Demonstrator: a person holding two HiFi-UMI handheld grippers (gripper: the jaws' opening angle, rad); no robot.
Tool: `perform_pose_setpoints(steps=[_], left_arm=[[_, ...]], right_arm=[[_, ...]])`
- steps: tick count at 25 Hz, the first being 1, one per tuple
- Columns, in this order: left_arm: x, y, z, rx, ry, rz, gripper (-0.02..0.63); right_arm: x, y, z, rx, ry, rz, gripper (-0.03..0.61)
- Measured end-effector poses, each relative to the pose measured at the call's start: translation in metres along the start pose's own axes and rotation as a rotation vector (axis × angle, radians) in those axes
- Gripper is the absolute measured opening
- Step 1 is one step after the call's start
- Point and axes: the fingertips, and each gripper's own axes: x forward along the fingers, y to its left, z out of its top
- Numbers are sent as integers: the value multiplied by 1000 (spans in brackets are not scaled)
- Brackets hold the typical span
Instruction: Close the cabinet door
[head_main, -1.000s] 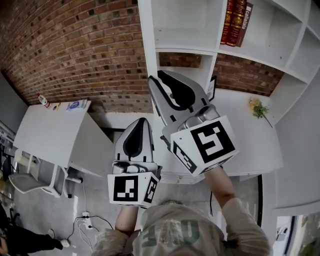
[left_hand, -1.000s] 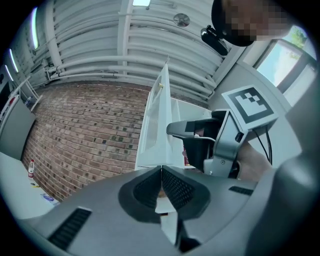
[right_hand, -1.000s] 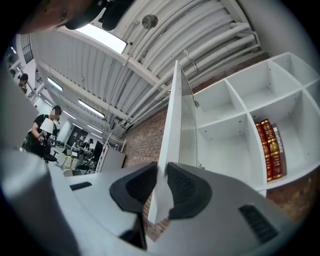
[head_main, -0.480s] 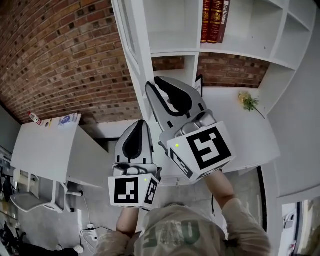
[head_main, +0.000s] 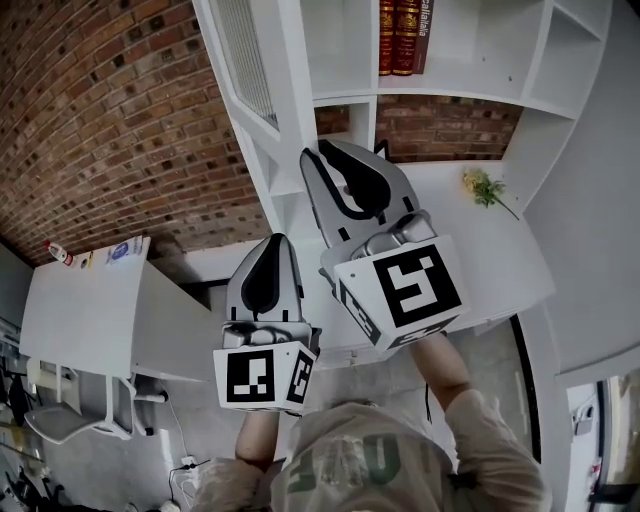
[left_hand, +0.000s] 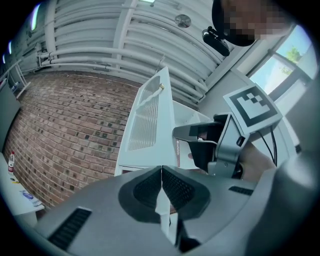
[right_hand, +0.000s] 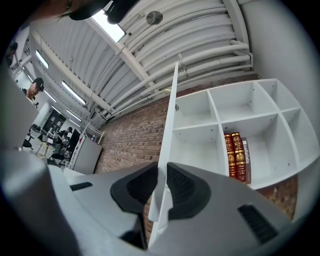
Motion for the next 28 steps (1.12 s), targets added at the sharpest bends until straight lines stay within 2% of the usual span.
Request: perform_pose_setpoints(steps=[7, 8, 9, 12, 20, 28], left_arm=[[11, -11, -6, -4, 9, -35, 14], [12, -12, -6, -5, 11, -39, 14], [14, -12, -7, -6, 12, -42, 14], [18, -12, -9, -8, 16, -46, 14], [27, -9, -17, -2, 33, -31, 14], [37, -12, -27, 12, 50, -28, 14]], right_arm=[[-3, -39, -9, -16, 20, -114, 57], [-3, -45, -12, -17, 27, -132, 18], [-2, -50, -15, -17, 38, -144, 15], [7, -68, -30, 5, 76, -164, 15], [22, -143, -60, 9, 120, -313, 15], [41, -177, -82, 95, 150, -313, 17]])
